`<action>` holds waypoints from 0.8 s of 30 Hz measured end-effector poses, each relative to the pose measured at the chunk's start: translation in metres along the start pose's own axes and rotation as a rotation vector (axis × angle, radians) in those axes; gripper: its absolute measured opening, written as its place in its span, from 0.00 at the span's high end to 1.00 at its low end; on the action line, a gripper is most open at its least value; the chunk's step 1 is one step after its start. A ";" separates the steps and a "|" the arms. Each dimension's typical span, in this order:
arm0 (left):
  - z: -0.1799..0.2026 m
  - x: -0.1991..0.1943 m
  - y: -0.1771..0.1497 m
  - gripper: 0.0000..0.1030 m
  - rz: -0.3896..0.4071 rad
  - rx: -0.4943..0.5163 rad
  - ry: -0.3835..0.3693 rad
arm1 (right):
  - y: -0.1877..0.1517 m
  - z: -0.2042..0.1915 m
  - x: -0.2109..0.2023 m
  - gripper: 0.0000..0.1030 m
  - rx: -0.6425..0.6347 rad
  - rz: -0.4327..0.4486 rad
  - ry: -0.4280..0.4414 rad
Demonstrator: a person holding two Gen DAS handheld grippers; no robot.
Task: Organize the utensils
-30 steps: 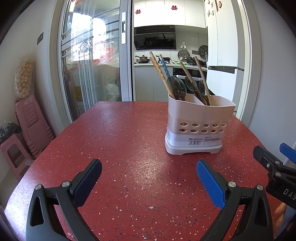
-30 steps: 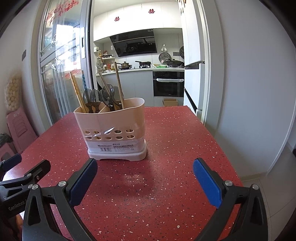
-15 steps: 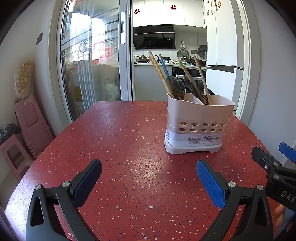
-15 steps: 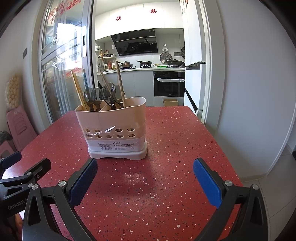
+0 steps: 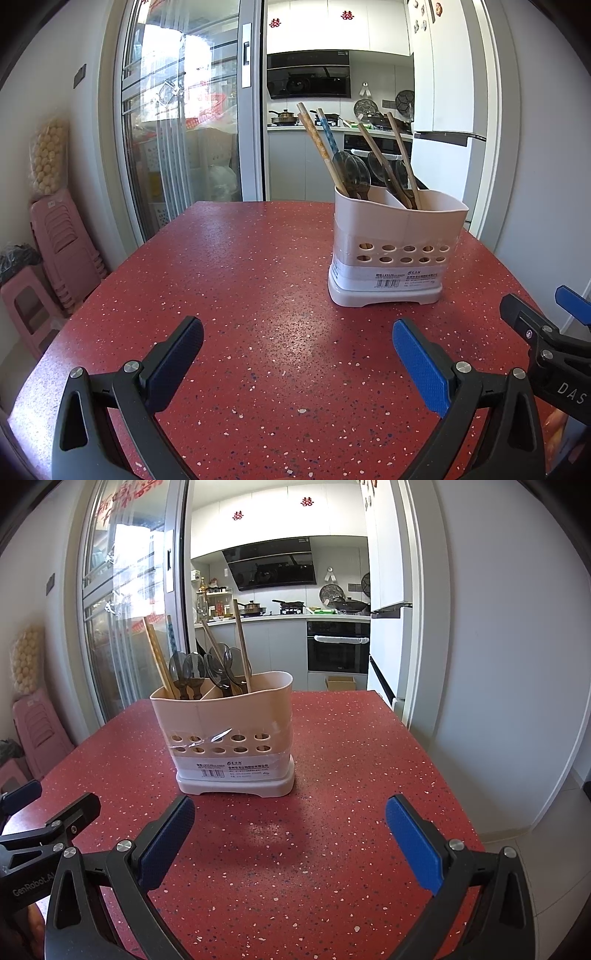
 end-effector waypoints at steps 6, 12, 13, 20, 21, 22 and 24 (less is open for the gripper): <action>0.000 0.000 -0.001 0.00 -0.001 0.000 0.002 | 0.000 0.000 0.000 0.00 0.001 -0.001 -0.001; 0.000 -0.001 -0.001 0.00 0.002 0.002 0.000 | 0.000 0.000 0.000 0.00 0.000 -0.001 -0.001; 0.001 -0.001 0.000 0.00 0.002 0.003 -0.001 | 0.000 0.000 0.000 0.00 0.000 -0.001 0.000; 0.002 -0.001 -0.001 0.00 0.001 0.001 -0.002 | 0.000 -0.001 0.001 0.00 0.000 -0.002 0.001; 0.002 -0.001 -0.001 0.00 0.001 0.001 -0.003 | 0.000 -0.001 0.001 0.00 0.000 -0.003 0.000; 0.002 -0.001 -0.001 0.00 0.001 0.002 -0.002 | 0.000 -0.001 0.001 0.00 0.000 -0.003 -0.001; 0.002 -0.001 -0.001 0.00 0.000 0.002 -0.004 | 0.000 -0.001 0.001 0.00 0.002 -0.004 0.000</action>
Point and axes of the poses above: each gripper's, at about its wrist camera, not at the fingertips, and x roughly the way its jaws point, z to its right, y to its top, the point moved 6 cm from there along x, roughly the way its jaws point
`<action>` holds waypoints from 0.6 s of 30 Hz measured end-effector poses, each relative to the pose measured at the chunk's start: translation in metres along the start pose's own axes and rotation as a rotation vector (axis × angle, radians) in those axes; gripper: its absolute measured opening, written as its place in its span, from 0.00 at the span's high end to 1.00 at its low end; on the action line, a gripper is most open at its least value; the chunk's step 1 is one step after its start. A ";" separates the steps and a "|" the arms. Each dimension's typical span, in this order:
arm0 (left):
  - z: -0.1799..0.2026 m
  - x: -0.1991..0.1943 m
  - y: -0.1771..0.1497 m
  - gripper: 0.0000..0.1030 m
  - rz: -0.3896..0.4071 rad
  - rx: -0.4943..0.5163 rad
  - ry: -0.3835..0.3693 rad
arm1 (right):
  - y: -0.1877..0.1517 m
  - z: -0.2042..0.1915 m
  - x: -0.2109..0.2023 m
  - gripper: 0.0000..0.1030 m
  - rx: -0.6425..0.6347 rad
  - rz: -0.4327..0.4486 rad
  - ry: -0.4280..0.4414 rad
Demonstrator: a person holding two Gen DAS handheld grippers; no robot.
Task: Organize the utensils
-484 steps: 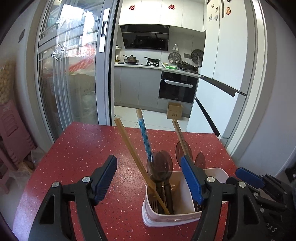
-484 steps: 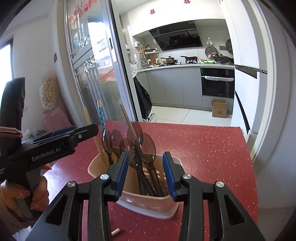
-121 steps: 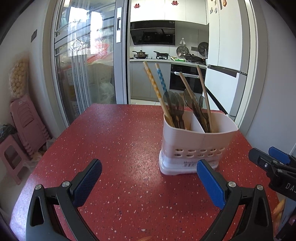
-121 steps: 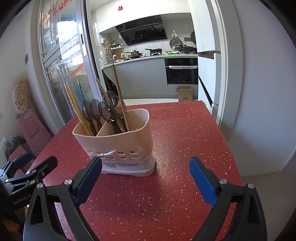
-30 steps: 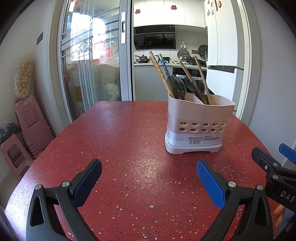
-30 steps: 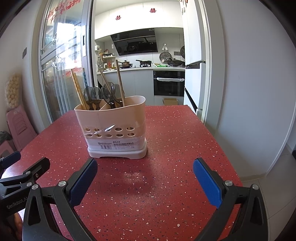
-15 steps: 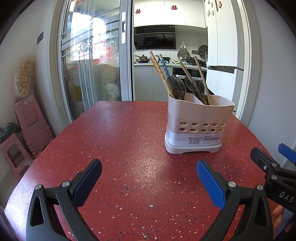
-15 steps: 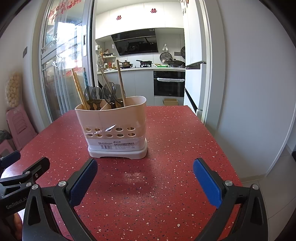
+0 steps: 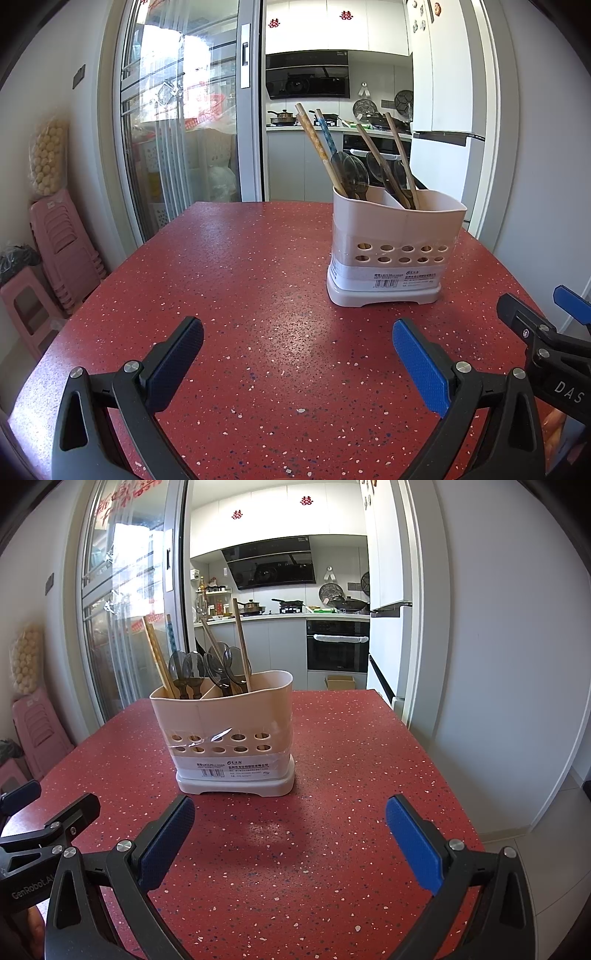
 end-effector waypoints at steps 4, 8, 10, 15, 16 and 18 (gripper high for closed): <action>0.000 -0.001 0.000 0.00 0.001 -0.001 0.001 | 0.000 0.000 0.000 0.00 -0.002 0.000 0.000; 0.000 0.000 0.000 0.00 0.000 -0.001 0.000 | 0.000 0.000 0.000 0.00 -0.001 0.001 0.000; 0.000 -0.001 0.000 0.00 0.000 -0.001 -0.001 | 0.000 0.000 0.000 0.00 -0.001 0.000 0.000; 0.000 -0.002 0.001 0.00 0.001 0.000 -0.001 | 0.000 0.000 0.000 0.00 -0.001 0.001 0.000; 0.000 -0.002 0.001 0.00 0.000 0.000 0.000 | 0.000 0.000 0.000 0.00 -0.001 0.000 0.000; 0.000 -0.002 0.000 0.00 -0.002 0.000 0.002 | 0.000 0.000 0.000 0.00 -0.001 0.000 -0.001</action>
Point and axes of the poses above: each gripper's, at about its wrist camera, not at the fingertips, and x roughly the way its jaws point, z to its right, y to its top, the point moved 6 cm from there along x, roughly the way its jaws point
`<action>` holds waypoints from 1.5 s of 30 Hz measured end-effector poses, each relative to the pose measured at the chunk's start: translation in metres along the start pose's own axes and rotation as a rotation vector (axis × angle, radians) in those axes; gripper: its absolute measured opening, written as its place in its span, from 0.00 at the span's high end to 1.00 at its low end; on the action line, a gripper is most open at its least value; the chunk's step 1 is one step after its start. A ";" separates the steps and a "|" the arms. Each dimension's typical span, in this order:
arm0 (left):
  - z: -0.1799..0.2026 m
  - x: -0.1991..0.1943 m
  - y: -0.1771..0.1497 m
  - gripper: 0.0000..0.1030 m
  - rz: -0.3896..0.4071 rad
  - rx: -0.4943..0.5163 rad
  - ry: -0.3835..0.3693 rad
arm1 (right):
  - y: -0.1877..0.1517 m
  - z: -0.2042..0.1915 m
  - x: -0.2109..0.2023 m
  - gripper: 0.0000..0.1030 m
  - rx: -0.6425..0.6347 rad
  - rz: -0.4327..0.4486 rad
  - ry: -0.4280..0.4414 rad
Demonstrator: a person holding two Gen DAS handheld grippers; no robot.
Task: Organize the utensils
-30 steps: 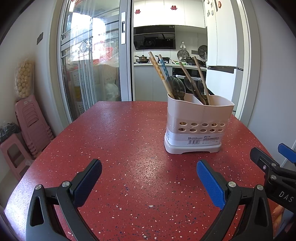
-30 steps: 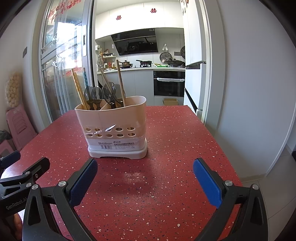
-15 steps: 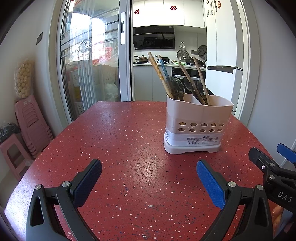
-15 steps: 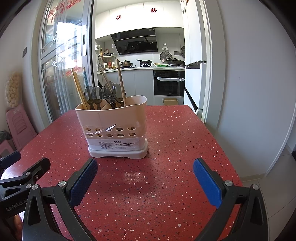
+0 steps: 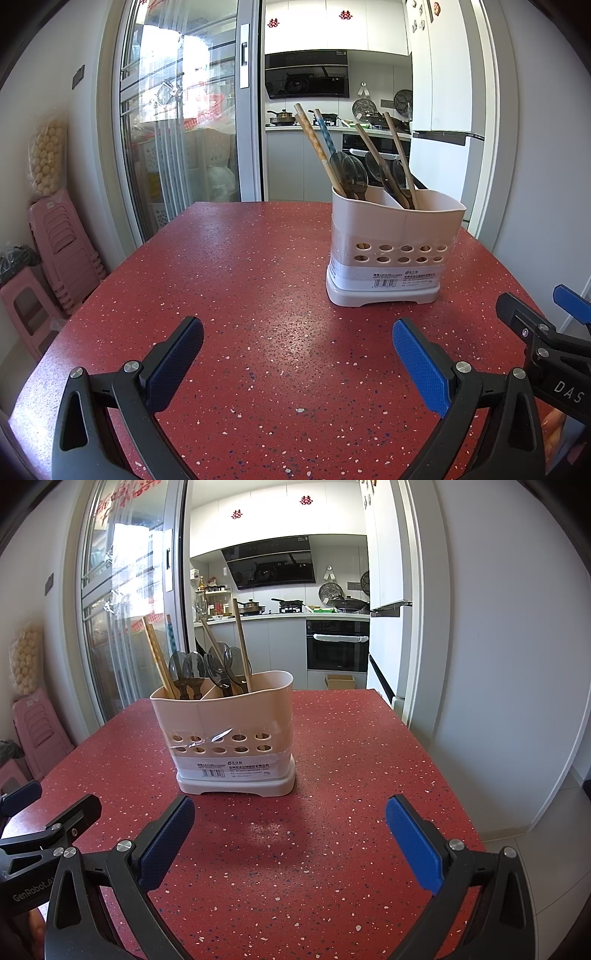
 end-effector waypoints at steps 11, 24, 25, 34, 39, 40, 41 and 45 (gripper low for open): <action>0.001 -0.001 0.001 0.00 0.002 0.004 -0.003 | 0.000 -0.001 0.000 0.00 0.001 -0.001 -0.001; 0.001 -0.003 0.003 0.00 0.004 0.009 -0.002 | 0.000 -0.001 -0.001 0.00 0.001 0.000 0.001; 0.001 -0.003 0.003 0.00 0.004 0.009 -0.002 | -0.001 -0.002 0.000 0.00 0.002 0.000 0.000; 0.001 -0.004 0.003 0.00 0.001 0.011 -0.010 | -0.001 -0.002 0.000 0.00 0.002 0.001 0.000; 0.003 -0.004 0.003 0.00 0.003 0.009 -0.020 | -0.001 -0.002 -0.001 0.00 0.002 0.001 0.000; 0.003 -0.004 0.003 0.00 0.004 0.011 -0.019 | -0.001 -0.002 -0.001 0.00 0.002 0.000 -0.001; 0.003 -0.004 0.003 0.00 0.004 0.013 -0.020 | -0.001 -0.002 -0.001 0.00 0.003 0.000 -0.001; 0.004 -0.004 0.003 0.00 0.001 0.014 -0.019 | -0.001 -0.003 -0.001 0.00 0.003 -0.002 0.000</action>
Point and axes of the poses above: each gripper's, at about its wrist camera, not at the fingertips, and x roughly the way its jaws point, z to its right, y to its top, the point moved 6 cm from there along x, roughly the way its jaws point
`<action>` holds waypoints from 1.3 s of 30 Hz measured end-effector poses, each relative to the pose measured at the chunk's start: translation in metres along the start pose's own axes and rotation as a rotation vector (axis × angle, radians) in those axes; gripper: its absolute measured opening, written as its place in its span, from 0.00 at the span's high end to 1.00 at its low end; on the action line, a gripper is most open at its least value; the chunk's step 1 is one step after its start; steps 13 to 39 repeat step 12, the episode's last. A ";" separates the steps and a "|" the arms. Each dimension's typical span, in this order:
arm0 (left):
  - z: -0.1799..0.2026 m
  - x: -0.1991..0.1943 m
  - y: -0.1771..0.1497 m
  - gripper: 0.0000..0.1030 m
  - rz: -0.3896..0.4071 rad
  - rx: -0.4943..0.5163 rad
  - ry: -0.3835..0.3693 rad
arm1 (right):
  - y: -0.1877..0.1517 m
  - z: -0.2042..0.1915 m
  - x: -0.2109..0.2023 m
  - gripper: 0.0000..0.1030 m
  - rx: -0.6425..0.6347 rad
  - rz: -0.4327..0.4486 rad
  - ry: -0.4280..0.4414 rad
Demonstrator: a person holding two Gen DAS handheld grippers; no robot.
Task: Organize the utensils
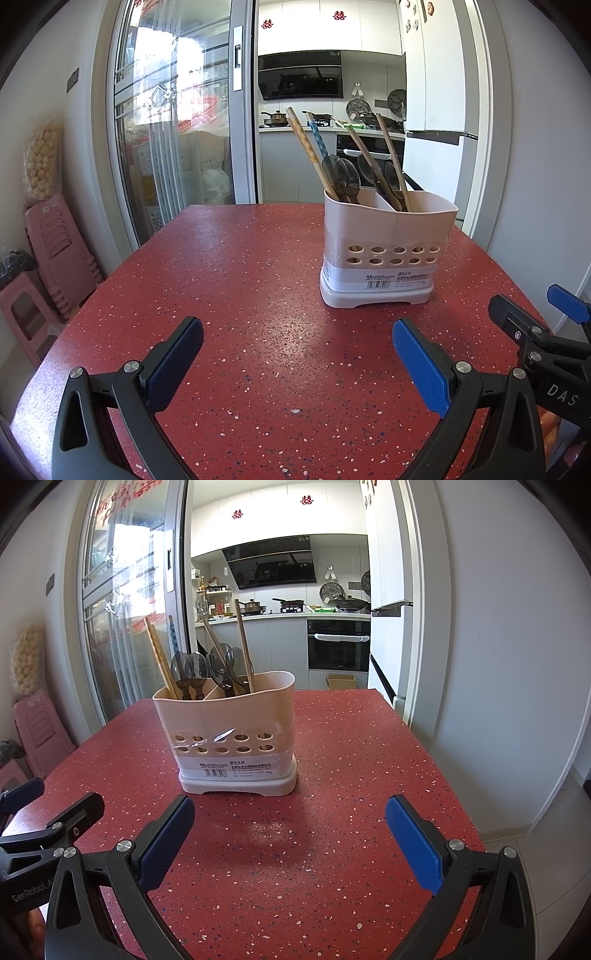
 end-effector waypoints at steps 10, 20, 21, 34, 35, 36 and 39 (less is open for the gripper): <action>-0.001 0.001 0.000 0.00 -0.002 0.001 0.004 | 0.000 -0.001 -0.001 0.00 0.000 0.000 0.001; -0.001 0.001 -0.001 0.00 -0.002 0.002 0.003 | -0.001 -0.001 -0.001 0.00 -0.001 0.000 0.000; -0.001 0.001 -0.001 0.00 -0.002 0.002 0.003 | -0.001 -0.001 -0.001 0.00 -0.001 0.000 0.000; -0.001 0.001 -0.001 0.00 -0.002 0.002 0.003 | -0.001 -0.001 -0.001 0.00 -0.001 0.000 0.000; -0.001 0.001 -0.001 0.00 -0.002 0.002 0.003 | -0.001 -0.001 -0.001 0.00 -0.001 0.000 0.000; -0.001 0.001 -0.001 0.00 -0.002 0.002 0.003 | -0.001 -0.001 -0.001 0.00 -0.001 0.000 0.000; -0.001 0.001 -0.001 0.00 -0.002 0.002 0.003 | -0.001 -0.001 -0.001 0.00 -0.001 0.000 0.000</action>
Point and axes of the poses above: each gripper's, at about its wrist camera, not at the fingertips, and x roughly the way its jaws point, z to its right, y to its top, the point moved 6 cm from there along x, roughly the way its jaws point
